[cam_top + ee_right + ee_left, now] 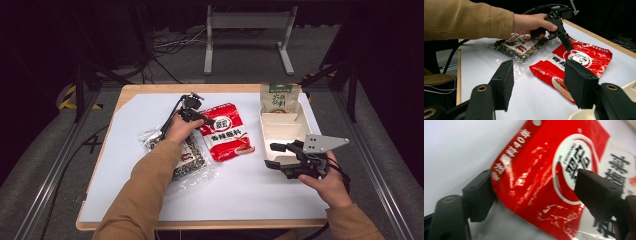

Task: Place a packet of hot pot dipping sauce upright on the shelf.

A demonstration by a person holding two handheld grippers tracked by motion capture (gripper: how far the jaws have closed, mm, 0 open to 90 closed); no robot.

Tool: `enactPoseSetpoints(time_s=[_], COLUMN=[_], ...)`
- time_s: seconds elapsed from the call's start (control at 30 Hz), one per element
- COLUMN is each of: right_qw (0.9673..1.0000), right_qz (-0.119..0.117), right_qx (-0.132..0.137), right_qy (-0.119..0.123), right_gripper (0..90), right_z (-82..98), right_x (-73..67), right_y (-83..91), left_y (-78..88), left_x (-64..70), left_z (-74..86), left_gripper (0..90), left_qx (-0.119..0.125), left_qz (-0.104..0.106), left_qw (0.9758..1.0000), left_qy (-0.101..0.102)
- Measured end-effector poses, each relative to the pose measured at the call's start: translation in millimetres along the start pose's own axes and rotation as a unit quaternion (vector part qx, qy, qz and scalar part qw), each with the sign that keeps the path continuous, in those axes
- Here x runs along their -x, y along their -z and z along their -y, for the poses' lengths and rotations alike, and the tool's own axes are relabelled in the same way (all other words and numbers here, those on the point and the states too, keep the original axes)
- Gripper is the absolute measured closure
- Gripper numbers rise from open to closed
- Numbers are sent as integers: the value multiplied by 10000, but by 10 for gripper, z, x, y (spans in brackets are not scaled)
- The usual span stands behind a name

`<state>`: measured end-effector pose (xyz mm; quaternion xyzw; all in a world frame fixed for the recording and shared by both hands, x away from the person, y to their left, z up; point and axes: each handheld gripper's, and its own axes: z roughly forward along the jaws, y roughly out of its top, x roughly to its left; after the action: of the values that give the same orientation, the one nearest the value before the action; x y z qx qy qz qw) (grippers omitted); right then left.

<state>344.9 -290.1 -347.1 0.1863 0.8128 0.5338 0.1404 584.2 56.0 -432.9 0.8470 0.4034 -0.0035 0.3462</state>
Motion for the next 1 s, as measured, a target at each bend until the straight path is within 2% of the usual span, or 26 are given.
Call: enactPoseSetpoints(time_s=[0.1, 0.3, 0.33, 0.4, 0.43, 0.57, 0.6, 0.63, 0.73, 0.83, 1.0], right_qw=[10000, 10000, 10000, 10000, 9999, 9999, 10000, 10000, 10000, 10000, 10000], right_qz=[23, 44, 65, 61, 69, 55, 45, 36, 16, -1, 1], right_qx=[-16, 3, -2, 10, 9, 21, 21, 21, 17, 19, 11], right_qy=[-12, -37, -44, -70, -75, -87, -77, -72, -48, -23, -33], right_gripper=[414, 414, 414, 414, 415, 415, 416, 416, 416, 416, 416], right_z=[5, 11, 14, 22, 24, 29, 29, 28, 25, 24, 32], right_x=[4, 13, 16, 20, 21, 23, 21, 19, 10, 7, 14], right_y=[1, 16, 19, 26, 27, 27, 21, 19, 10, 6, 7], left_y=[15, 88, 125, 145, 171, 202, 201, 201, 135, 71, 22], left_x=[50, 112, 141, 163, 188, 239, 268, 268, 322, 332, 281], left_z=[-5, -13, -21, -21, -19, -16, -15, -15, -9, -6, 1], left_gripper=[257, 367, 383, 408, 426, 489, 527, 538, 568, 568, 633], left_qx=[-90, -52, -9, 31, 61, 75, 20, 20, -153, -222, -218], left_qz=[-62, -224, -305, -307, -343, -254, -211, -211, -234, -340, -381], left_qw=[9999, 9993, 9988, 9988, 9983, 9982, 9981, 9981, 9967, 9958, 9971], left_qy=[-123, -284, -389, -384, -459, -534, -584, -584, -766, -818, -618])
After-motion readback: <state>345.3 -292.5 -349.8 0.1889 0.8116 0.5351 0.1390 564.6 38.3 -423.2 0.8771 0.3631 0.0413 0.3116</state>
